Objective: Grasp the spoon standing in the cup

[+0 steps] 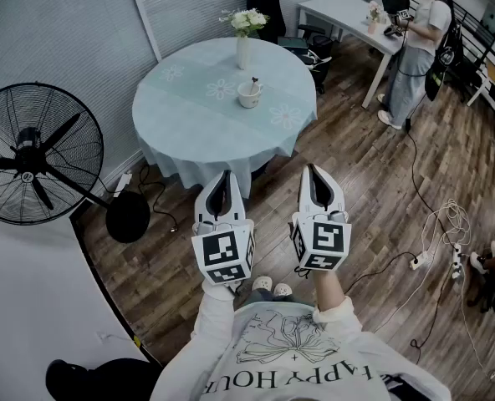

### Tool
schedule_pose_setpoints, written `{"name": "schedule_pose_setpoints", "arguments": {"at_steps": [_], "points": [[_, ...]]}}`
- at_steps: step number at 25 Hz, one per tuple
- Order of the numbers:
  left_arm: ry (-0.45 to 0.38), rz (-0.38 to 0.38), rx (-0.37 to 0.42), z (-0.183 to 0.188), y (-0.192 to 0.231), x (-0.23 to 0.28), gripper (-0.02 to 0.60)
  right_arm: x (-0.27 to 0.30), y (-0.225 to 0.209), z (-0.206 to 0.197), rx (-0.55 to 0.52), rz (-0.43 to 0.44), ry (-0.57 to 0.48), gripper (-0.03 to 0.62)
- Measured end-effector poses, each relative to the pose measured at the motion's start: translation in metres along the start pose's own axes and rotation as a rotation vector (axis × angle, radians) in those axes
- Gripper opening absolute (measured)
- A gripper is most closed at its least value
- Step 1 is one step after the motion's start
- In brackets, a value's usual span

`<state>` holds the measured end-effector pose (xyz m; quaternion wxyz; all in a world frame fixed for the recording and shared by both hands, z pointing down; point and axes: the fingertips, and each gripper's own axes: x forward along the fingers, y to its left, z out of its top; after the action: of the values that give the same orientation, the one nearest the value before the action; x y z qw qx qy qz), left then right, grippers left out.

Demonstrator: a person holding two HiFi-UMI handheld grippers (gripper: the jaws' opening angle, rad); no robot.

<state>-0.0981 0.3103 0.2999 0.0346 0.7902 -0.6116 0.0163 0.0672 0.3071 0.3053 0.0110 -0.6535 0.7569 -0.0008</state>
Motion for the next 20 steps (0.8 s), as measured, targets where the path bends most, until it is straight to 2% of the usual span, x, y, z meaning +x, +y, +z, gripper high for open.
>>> {"name": "schedule_pose_setpoints", "arguments": {"at_steps": [20], "points": [[0.001, -0.008, -0.001, -0.002, 0.021, 0.022, 0.006, 0.024, 0.009, -0.009, 0.019, 0.005, 0.003, 0.011]]}}
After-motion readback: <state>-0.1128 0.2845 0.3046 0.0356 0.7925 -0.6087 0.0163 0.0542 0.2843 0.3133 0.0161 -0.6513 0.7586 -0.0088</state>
